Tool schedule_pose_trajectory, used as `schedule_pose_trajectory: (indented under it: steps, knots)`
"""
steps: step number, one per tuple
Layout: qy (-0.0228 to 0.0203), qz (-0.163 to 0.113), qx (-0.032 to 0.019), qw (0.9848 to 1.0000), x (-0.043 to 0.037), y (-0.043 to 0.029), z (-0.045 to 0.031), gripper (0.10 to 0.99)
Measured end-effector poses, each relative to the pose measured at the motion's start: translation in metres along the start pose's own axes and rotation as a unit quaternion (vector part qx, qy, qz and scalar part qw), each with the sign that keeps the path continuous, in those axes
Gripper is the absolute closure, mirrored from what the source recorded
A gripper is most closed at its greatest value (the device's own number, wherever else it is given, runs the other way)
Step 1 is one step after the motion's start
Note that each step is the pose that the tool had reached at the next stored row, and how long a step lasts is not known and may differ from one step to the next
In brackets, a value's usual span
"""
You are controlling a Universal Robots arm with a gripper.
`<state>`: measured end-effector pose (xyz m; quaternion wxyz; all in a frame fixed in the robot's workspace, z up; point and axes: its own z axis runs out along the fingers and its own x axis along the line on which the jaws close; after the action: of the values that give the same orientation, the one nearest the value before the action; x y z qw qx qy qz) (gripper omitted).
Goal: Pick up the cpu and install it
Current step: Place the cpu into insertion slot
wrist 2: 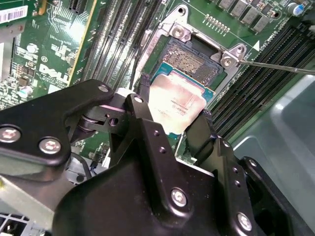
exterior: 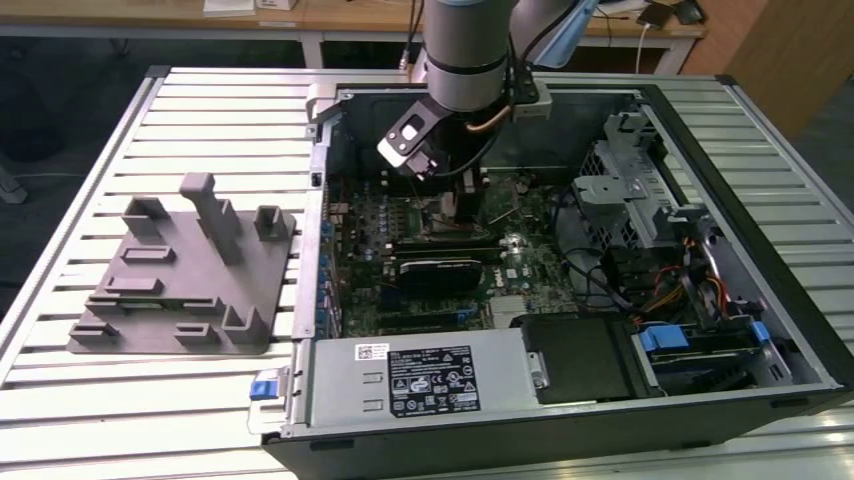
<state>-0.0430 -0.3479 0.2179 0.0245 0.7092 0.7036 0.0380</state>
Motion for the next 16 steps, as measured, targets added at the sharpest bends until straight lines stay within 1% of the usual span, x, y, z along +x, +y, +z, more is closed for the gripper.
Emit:
schedule_pose_trajectory:
  steps: [5, 6, 7, 9, 10, 16]
  knots:
    - [0.0, 0.0, 0.0004, 1.0, 0.0, -0.0001, 0.0, 0.541]
    - [-0.0001, 0.0, 0.0033, 1.0, 0.0, -0.0001, 0.0003, 0.541]
    - [-0.0011, 0.0, 0.0074, 1.0, -0.0001, -0.0001, 0.0005, 0.541]
    - [-0.0037, 0.0, 0.0169, 0.9999, -0.0001, -0.0001, 0.0008, 0.541]
    - [-0.0042, 0.0, 0.0186, 0.9998, -0.0001, -0.0001, 0.0008, 0.541]
    - [-0.0039, -0.002, 0.0189, 0.9998, -0.0001, -0.0001, 0.0012, 0.541]
